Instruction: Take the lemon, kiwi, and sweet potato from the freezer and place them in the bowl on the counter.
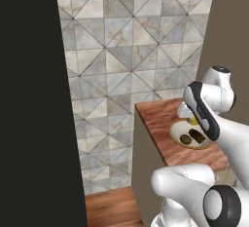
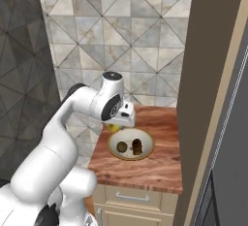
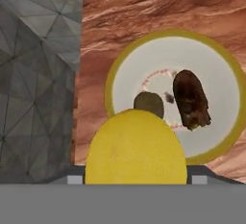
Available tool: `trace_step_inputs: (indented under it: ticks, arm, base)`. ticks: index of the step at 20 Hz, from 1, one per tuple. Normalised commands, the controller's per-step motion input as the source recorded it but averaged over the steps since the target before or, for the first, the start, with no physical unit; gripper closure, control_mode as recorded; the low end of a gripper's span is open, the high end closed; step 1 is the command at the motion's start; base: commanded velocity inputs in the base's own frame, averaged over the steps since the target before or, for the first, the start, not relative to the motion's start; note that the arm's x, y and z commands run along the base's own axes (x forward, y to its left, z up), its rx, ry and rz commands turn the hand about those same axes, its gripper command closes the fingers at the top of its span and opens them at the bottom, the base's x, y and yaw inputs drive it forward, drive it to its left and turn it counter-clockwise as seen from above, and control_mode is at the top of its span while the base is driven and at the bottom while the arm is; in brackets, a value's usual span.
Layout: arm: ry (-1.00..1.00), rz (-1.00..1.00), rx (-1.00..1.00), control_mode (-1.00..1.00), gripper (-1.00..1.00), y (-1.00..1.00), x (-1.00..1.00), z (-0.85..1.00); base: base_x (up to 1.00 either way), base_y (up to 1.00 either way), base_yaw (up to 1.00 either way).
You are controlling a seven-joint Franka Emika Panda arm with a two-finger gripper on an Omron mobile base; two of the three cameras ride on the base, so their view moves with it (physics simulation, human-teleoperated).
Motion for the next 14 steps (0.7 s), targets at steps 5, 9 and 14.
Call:
trace_step_inputs:
  ticks: [5, 9, 14]
  arm:
    - [-0.1, 0.03, 0.0, -1.0, 1.0, -0.07, 0.72, -0.61]
    - [0.06, 0.03, 0.01, -1.0, 1.0, -0.13, 0.76, -0.32]
    - [0.1, 0.01, 0.02, -1.0, 1.0, -0.24, 0.28, -0.08]
  base:
    - [0.0, 0.0, 0.0]
    - [0.0, 0.0, 0.0]
    - [0.0, 0.0, 0.0]
